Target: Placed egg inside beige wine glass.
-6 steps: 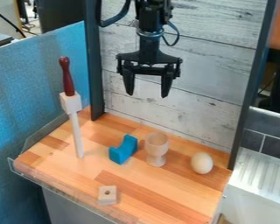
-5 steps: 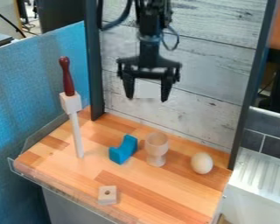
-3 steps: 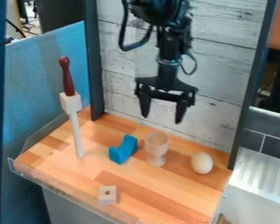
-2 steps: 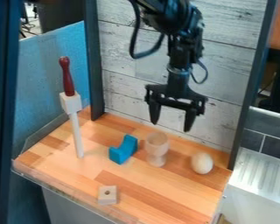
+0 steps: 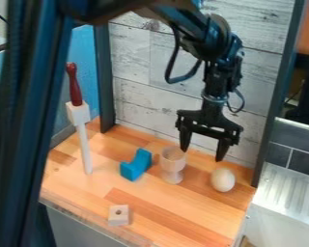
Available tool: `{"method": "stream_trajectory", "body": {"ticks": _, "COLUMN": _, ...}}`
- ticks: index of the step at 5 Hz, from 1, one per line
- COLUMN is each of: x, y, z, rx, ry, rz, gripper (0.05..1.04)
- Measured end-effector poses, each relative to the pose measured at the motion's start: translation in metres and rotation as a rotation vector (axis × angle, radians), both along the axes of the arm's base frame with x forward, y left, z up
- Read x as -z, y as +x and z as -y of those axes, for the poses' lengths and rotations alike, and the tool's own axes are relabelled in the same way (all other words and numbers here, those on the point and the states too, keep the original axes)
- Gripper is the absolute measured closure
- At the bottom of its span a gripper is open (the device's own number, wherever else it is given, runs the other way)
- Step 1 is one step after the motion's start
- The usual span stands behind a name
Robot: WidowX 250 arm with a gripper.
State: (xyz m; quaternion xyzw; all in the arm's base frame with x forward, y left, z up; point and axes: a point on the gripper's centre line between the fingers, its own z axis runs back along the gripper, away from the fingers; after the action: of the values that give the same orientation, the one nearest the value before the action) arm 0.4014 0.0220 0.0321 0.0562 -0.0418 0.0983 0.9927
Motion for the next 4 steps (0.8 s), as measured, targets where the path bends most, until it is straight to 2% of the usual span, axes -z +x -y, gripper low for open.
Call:
{"method": "stream_trajectory", "body": {"ticks": 2, "x": 0.033, "y": 0.018, "z": 0.007, "rx": -0.028, "ry": 0.014, "rz": -0.032, "gripper": 0.084}}
{"method": "stream_trajectory", "body": {"ticks": 4, "x": 0.038, "y": 0.020, "z": 0.025, "rx": -0.003, "ry": 0.002, "rz": -0.024, "gripper": 0.084}}
